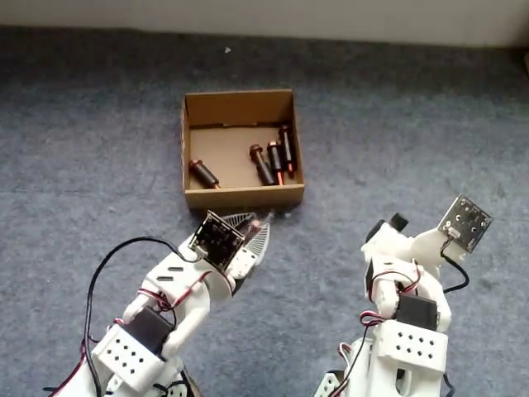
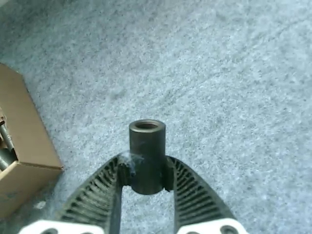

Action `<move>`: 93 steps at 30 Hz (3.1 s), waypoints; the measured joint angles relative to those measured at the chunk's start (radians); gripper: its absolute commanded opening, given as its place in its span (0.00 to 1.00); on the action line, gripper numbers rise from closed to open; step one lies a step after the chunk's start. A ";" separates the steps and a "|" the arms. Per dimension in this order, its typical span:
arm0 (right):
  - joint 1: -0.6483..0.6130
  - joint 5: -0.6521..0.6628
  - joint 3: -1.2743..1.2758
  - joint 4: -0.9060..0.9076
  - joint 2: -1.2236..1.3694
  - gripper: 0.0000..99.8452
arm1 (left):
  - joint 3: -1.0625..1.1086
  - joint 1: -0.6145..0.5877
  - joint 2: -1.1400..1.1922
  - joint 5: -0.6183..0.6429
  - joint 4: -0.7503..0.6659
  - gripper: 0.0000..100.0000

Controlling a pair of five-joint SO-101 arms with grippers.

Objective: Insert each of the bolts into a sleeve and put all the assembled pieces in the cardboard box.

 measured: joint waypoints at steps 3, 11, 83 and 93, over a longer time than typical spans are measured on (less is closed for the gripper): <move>0.000 0.000 0.000 0.000 0.000 0.01 | -0.025 -0.044 -0.089 -0.002 0.163 0.16; 0.000 0.000 0.000 0.000 0.000 0.01 | -0.054 -0.147 -0.382 -0.052 0.479 0.16; -0.002 0.000 0.000 0.000 0.000 0.01 | -0.746 0.023 1.261 0.138 0.486 0.01; -0.063 0.035 0.000 0.000 0.000 0.01 | -0.563 0.005 0.810 0.098 0.488 0.01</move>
